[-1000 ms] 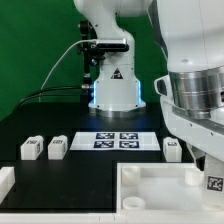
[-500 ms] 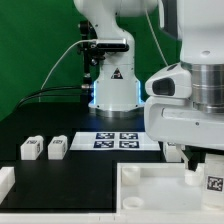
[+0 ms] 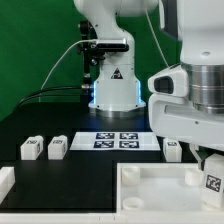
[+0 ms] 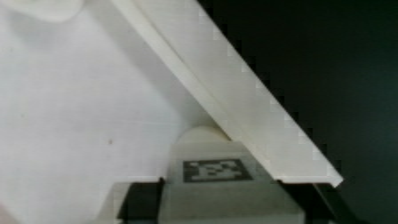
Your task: Assemble one leg
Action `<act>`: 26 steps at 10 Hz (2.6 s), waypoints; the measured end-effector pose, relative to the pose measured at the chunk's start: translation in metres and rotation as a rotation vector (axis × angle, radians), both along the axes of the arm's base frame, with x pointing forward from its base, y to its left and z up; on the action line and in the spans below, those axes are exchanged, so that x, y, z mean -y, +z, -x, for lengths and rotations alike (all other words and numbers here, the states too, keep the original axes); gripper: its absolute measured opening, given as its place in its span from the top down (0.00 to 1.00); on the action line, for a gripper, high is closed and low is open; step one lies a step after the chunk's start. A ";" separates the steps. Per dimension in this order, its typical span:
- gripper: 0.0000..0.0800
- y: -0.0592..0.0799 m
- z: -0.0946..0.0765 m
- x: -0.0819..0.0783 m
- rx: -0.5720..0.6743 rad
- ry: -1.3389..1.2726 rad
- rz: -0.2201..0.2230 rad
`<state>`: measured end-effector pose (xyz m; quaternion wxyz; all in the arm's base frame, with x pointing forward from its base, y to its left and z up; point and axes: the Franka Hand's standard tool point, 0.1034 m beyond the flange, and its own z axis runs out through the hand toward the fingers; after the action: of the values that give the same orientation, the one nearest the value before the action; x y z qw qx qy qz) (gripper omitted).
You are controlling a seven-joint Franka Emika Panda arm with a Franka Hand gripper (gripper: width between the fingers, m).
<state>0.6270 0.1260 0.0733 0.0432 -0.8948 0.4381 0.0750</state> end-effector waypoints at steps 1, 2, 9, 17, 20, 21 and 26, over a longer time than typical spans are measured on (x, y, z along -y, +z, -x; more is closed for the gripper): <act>0.63 0.001 -0.003 0.005 -0.015 -0.136 0.000; 0.63 0.001 -0.005 0.009 -0.029 -0.275 0.001; 0.52 -0.002 -0.009 0.006 -0.039 -0.677 -0.012; 0.19 -0.001 -0.003 -0.001 0.101 0.464 0.019; 0.19 0.000 -0.006 0.004 0.132 0.708 0.007; 0.19 0.000 -0.006 0.004 0.129 0.691 0.008; 0.63 -0.001 -0.005 0.005 0.093 0.365 0.030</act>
Offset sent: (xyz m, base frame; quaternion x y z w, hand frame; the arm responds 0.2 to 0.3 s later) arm 0.0085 -0.0179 -0.0054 0.0739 0.0312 0.4364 0.8962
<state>0.6322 0.1215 0.0727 0.0357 -0.9625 0.2669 0.0335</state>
